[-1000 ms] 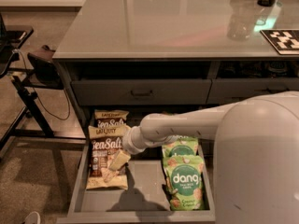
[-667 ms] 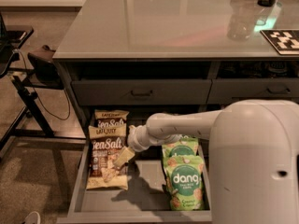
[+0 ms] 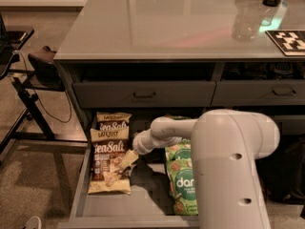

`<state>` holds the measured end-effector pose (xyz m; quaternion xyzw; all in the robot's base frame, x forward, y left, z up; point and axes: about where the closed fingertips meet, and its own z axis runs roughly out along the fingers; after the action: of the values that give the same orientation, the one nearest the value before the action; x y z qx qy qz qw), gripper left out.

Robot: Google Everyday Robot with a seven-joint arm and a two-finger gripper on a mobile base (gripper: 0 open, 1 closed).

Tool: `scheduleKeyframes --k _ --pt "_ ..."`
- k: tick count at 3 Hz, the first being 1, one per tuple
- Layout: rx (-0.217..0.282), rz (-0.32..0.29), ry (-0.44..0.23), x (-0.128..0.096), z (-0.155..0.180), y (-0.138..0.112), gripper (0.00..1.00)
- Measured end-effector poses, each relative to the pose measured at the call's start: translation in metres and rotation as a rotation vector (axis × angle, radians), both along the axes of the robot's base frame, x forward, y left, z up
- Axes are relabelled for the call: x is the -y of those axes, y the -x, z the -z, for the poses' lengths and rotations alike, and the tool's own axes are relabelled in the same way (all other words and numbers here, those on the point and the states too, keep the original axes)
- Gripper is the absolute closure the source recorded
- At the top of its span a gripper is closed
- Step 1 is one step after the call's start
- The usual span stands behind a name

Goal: Pick brown chip bag from middle drawer and place on counter

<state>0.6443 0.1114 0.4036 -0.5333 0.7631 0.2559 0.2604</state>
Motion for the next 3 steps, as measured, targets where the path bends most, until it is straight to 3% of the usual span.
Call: scheduleKeyframes --k 2,3 --pt "-0.031 -0.036 -0.058 -0.042 0.022 0.001 0.0" --pt "-0.01 -0.01 -0.021 -0.07 0.002 0.008 0.0"
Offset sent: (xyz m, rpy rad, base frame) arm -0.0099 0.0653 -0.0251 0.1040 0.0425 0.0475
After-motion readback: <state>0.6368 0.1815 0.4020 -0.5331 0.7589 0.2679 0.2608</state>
